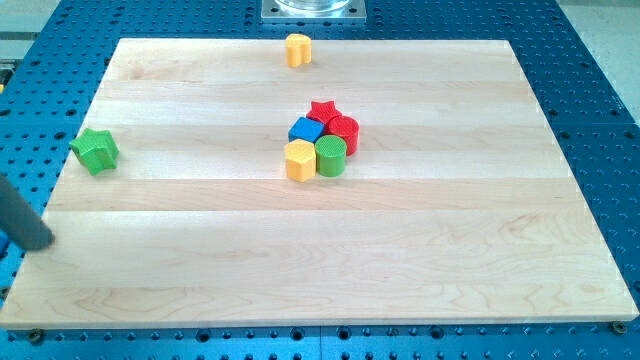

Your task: Place the green star top left to the red star

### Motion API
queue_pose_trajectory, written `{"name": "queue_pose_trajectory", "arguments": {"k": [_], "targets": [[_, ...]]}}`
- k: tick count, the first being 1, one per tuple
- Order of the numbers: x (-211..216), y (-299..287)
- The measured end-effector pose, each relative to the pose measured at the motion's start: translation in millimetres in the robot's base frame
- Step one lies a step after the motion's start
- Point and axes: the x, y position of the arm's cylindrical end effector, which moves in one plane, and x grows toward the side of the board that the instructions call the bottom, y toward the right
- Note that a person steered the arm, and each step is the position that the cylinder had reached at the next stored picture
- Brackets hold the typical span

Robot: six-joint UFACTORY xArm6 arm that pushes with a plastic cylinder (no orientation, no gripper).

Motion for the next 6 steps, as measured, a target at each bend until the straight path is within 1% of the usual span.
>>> {"name": "queue_pose_trajectory", "arguments": {"k": [1,2,3,4,5,6], "targets": [[-39.0,8.1],[-99.0,100.1],[-78.3,54.3],[-67.5,-1.3],[-109.9,76.6],[-125.9,112.1]]}}
